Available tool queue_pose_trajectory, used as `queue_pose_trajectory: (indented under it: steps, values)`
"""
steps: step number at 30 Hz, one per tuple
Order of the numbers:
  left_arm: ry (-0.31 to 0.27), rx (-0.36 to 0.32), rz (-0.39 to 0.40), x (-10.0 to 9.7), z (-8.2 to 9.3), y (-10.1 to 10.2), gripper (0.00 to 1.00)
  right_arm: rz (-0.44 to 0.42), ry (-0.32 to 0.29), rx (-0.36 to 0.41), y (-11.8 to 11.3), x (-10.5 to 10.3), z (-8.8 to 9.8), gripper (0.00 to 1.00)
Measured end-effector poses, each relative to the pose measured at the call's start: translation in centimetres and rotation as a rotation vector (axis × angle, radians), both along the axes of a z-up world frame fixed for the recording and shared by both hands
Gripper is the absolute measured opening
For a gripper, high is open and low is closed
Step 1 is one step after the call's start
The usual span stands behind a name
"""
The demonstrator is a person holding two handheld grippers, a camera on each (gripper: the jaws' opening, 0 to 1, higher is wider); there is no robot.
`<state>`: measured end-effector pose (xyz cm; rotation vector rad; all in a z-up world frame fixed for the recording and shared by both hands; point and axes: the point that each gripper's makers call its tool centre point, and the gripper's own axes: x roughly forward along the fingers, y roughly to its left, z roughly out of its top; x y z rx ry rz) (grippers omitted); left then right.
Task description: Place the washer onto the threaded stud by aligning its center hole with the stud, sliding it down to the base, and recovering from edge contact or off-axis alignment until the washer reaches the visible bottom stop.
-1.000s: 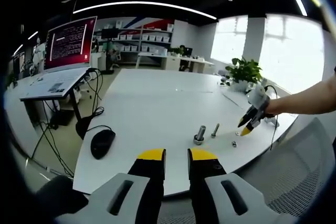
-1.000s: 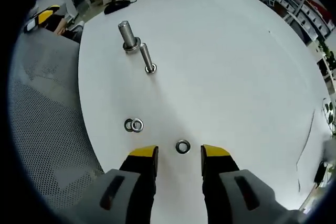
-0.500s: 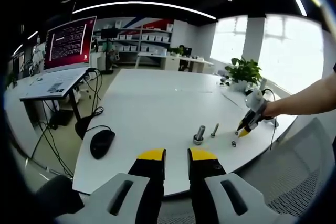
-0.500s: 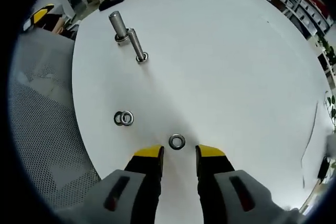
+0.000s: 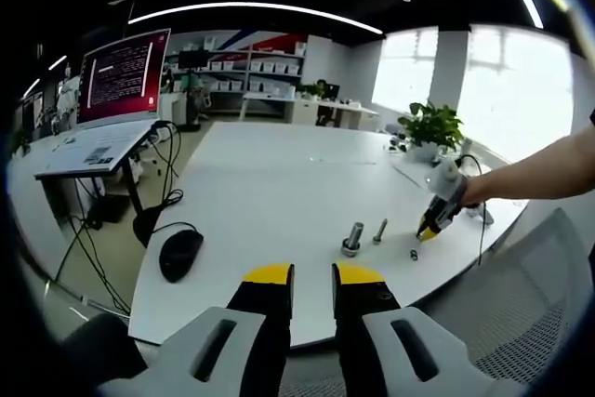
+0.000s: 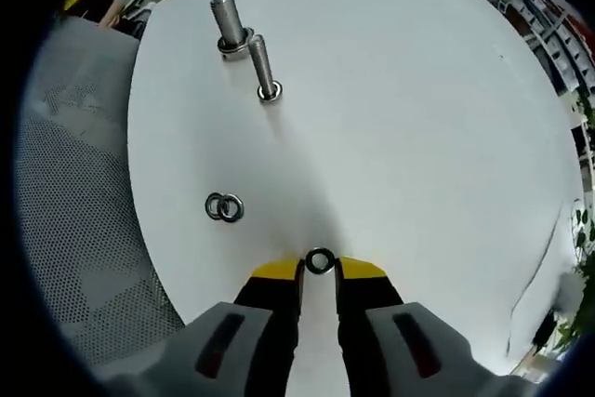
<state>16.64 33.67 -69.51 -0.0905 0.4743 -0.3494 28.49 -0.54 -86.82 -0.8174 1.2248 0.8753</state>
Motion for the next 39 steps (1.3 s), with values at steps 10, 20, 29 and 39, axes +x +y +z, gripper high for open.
queue_pose_trajectory:
  steps: [10,20,29,39]
  values:
    - [0.0,0.0,-0.001,0.0,0.0,0.0,0.14,-0.019,0.049,-0.066,-0.2,0.1,0.1,0.15]
    - [-0.001,-0.002,-0.001,0.0,0.0,0.0,0.13,-0.09,0.077,-0.028,-0.2,0.1,0.0,0.15]
    - [0.005,0.005,-0.005,0.0,-0.2,0.1,0.13,-0.073,0.108,-0.084,-0.5,0.5,-0.3,0.14]
    - [0.005,0.003,-0.007,0.1,-0.1,0.1,0.13,-0.027,0.116,-0.126,1.0,0.2,-0.1,0.14]
